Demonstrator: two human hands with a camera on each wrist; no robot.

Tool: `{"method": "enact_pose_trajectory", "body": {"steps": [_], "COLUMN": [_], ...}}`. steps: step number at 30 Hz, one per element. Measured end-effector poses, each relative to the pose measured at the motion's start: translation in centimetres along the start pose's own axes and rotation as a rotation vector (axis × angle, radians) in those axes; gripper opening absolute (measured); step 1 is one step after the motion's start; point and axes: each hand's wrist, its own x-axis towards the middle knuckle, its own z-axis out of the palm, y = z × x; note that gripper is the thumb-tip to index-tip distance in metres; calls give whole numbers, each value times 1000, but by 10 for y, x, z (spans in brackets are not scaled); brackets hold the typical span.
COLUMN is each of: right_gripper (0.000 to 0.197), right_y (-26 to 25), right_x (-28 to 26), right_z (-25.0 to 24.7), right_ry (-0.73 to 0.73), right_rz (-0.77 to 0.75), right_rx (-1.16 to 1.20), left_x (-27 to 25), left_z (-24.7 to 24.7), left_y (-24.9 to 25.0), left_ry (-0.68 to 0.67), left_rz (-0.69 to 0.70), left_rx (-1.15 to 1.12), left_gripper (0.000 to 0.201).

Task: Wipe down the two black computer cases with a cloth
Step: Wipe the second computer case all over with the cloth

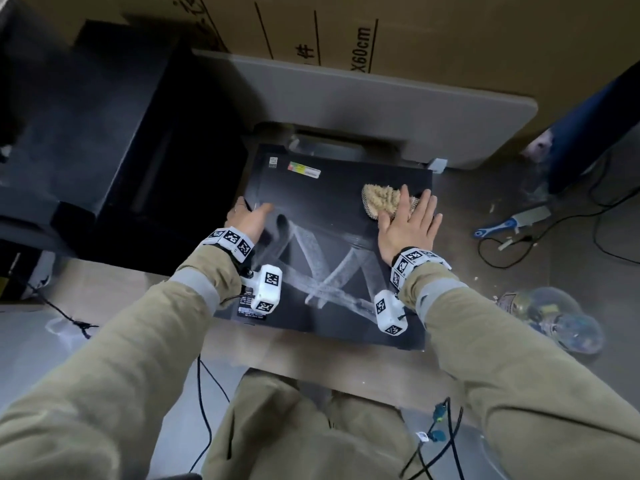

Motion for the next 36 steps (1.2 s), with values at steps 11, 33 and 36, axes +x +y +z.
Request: {"method": "enact_pose_trajectory", "body": {"steps": [11, 33, 36], "right_gripper": [77, 67, 67], "right_y": [-77, -221, -217], "right_x": [-20, -87, -101], "right_z": [28, 84, 87], "right_ry": [-20, -231, -225], "right_rz": [-46, -400, -439], "right_rx": [-78, -156, -156], "left_x": [-3, 61, 46], "left_z": [-23, -28, -38], "left_y": [-34, -137, -133], "left_ry": [-175, -486, -484], "left_rz": [171, 110, 98], "left_rx": [-156, -575, -580], "left_gripper": [84, 77, 58]}}
